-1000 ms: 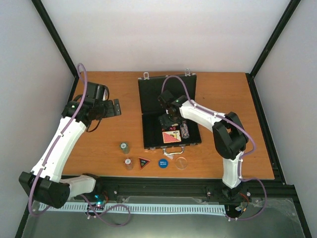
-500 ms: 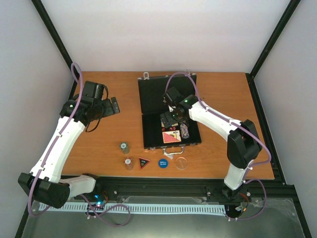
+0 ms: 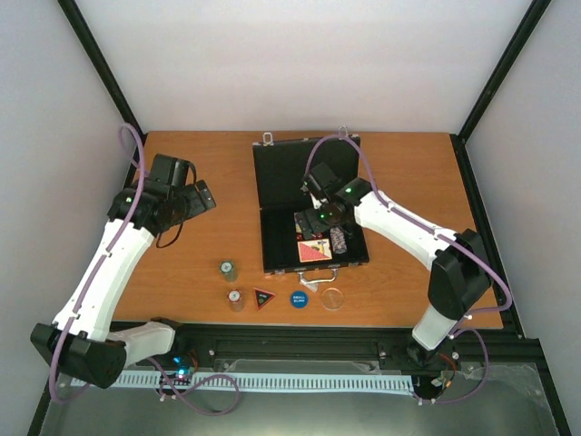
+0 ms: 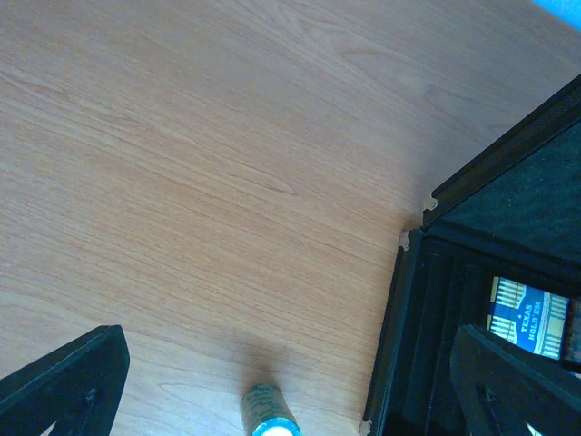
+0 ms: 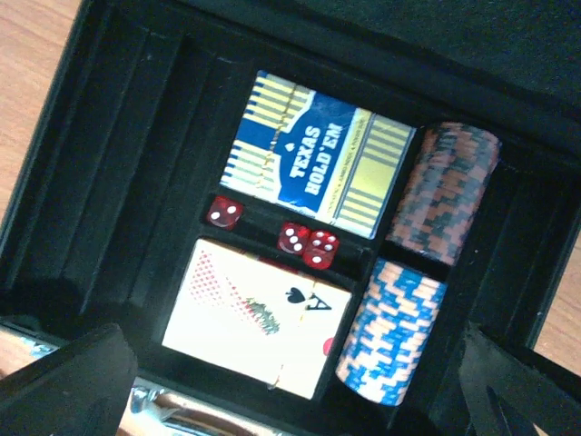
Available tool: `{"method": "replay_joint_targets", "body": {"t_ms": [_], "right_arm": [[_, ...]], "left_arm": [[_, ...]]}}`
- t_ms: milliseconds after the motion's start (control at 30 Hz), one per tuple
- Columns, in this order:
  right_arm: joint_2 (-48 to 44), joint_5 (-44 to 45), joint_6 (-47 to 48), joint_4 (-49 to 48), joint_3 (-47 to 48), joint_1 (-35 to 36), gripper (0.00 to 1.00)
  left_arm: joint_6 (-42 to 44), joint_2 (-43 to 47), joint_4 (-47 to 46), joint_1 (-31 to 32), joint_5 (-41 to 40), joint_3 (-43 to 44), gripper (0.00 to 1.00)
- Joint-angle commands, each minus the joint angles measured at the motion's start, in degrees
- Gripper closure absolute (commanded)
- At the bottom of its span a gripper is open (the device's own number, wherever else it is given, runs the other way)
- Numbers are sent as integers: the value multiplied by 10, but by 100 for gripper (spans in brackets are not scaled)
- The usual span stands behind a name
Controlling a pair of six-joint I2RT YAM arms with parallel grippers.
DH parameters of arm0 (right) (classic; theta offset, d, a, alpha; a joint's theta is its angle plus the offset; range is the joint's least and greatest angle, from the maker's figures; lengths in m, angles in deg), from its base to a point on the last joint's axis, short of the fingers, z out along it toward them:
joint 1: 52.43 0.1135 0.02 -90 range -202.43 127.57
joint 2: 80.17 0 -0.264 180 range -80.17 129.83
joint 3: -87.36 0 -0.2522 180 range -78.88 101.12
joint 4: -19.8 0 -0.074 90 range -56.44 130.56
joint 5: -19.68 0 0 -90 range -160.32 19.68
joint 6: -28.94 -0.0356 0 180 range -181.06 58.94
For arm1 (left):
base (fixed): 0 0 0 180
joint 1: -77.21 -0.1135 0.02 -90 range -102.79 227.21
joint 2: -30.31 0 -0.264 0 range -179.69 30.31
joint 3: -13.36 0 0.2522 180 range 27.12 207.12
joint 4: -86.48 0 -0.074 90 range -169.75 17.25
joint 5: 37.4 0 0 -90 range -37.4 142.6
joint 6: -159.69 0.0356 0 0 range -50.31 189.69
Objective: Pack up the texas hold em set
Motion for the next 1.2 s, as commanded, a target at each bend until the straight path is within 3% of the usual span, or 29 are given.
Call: {"method": "replay_joint_targets", "body": {"t_ms": [0,267,500,800,1167], "right_arm": [[-21,-4,-13,15,-4,43,1],[7,-12,-43,21,5,154,2],[60,-23,-37,39,68,218,3],[133,-64,-17,56,159,293,0],[228,-83,-35,77,248,330,1]], "left_arm": [[-17,42,-21,-4,-19,-10,0],[29,33,14,-4,-51,14,0],[84,79,-24,-4,-27,-15,0],[117,77,9,-4,31,34,0],[137,118,46,-4,50,59,0]]}}
